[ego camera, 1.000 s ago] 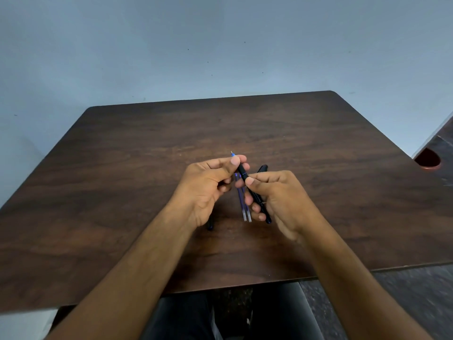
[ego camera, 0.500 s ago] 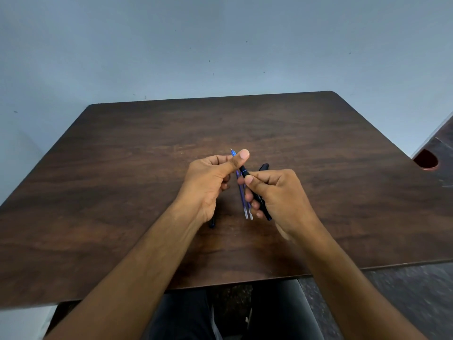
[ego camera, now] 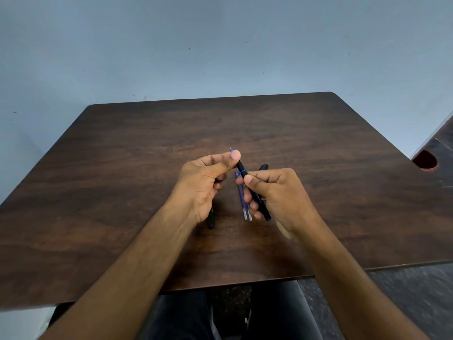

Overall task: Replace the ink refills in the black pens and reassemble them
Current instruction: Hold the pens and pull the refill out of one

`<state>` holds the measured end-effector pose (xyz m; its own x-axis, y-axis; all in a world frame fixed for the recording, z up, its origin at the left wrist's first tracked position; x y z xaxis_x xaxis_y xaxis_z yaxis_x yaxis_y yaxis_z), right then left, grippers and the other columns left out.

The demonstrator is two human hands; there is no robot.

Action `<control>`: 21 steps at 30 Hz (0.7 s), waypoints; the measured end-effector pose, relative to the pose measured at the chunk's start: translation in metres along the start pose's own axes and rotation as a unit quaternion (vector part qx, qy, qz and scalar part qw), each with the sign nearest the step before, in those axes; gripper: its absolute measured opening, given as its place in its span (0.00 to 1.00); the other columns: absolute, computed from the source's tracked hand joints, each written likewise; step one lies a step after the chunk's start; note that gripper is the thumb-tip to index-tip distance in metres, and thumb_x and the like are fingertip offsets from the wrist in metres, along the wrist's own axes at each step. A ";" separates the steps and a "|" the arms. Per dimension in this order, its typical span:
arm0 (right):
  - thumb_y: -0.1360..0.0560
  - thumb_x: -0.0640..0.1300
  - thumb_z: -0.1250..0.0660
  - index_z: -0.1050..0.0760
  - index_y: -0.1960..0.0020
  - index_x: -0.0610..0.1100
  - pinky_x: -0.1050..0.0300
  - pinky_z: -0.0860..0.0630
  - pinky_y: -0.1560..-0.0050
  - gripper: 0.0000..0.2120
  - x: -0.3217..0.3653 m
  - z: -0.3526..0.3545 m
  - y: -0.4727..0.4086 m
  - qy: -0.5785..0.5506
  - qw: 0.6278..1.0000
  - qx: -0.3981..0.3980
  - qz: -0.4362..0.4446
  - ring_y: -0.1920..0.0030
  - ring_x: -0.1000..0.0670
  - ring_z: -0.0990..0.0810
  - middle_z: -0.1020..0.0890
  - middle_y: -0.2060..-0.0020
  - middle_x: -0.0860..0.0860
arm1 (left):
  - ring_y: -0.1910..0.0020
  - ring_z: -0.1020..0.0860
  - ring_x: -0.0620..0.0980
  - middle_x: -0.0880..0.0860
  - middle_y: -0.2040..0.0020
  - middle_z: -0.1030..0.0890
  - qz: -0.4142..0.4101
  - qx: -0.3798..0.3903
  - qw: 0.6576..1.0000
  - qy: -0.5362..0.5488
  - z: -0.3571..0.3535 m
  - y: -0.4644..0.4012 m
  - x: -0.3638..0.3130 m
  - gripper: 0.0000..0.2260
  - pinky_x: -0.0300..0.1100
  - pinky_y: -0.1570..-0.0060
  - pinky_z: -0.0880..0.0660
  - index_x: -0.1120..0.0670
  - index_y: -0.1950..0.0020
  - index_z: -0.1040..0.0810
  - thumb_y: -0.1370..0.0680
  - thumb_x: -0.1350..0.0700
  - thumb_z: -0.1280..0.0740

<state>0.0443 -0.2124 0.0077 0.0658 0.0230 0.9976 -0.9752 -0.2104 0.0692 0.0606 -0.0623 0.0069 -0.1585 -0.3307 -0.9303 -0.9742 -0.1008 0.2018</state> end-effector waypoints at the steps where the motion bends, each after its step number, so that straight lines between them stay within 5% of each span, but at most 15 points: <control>1: 0.17 0.39 0.35 0.15 0.51 0.38 0.58 0.29 0.76 0.10 0.000 0.000 0.000 0.000 1.000 0.001 0.001 0.74 0.51 0.26 0.21 0.72 0.47 | 0.69 0.33 0.42 0.48 0.63 0.20 0.007 0.002 1.000 -0.006 0.000 0.000 0.001 0.14 0.36 0.68 0.36 0.56 0.54 0.16 0.36 0.51 0.22; 5: 0.17 0.38 0.36 0.16 0.49 0.37 0.57 0.28 0.75 0.10 -0.001 0.003 0.000 0.009 1.000 -0.009 -0.002 0.74 0.51 0.26 0.20 0.72 0.47 | 0.63 0.27 0.41 0.47 0.54 0.16 0.022 0.058 0.996 -0.057 -0.002 0.003 0.001 0.17 0.40 0.58 0.34 0.55 0.44 0.15 0.29 0.47 0.27; 8: 0.17 0.38 0.36 0.16 0.49 0.36 0.56 0.28 0.73 0.10 -0.003 0.004 -0.001 0.012 1.000 -0.011 -0.007 0.73 0.50 0.26 0.20 0.72 0.47 | 0.67 0.22 0.37 0.47 0.53 0.13 -0.001 0.079 0.995 -0.063 -0.004 0.005 -0.001 0.10 0.42 0.59 0.35 0.55 0.45 0.14 0.24 0.54 0.29; 12: 0.17 0.39 0.36 0.16 0.48 0.37 0.56 0.26 0.73 0.10 -0.001 0.002 0.000 0.012 1.000 0.000 0.002 0.73 0.50 0.25 0.20 0.71 0.47 | 0.68 0.30 0.42 0.52 0.57 0.20 -0.002 0.010 1.000 -0.021 -0.002 0.002 -0.001 0.21 0.39 0.64 0.36 0.61 0.48 0.14 0.36 0.52 0.22; 17: 0.17 0.39 0.36 0.16 0.49 0.37 0.55 0.25 0.73 0.10 0.000 0.002 -0.002 0.015 1.000 0.010 0.013 0.74 0.49 0.25 0.19 0.71 0.46 | 0.66 0.31 0.43 0.48 0.64 0.21 0.022 0.008 0.999 -0.043 -0.001 -0.003 0.001 0.18 0.38 0.65 0.34 0.56 0.53 0.16 0.37 0.48 0.20; 21: 0.17 0.38 0.36 0.15 0.49 0.38 0.55 0.26 0.73 0.10 -0.002 0.005 -0.004 0.015 1.000 0.004 0.014 0.73 0.50 0.24 0.19 0.71 0.47 | 0.64 0.23 0.40 0.48 0.52 0.14 0.019 0.061 0.996 -0.062 -0.004 -0.001 -0.001 0.15 0.40 0.58 0.32 0.56 0.45 0.16 0.27 0.49 0.26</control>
<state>0.0494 -0.2165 0.0051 0.0324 0.0474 0.9984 -0.9746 -0.2198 0.0421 0.0622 -0.0651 0.0091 -0.2078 -0.2131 -0.9547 -0.9780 0.0267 0.2069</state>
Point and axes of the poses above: each hand's wrist, its own y-axis away from the middle knuckle, its own z-axis out of the back of the hand, x = y × z, the point moved 5 cm from there along -y, towards the middle knuckle
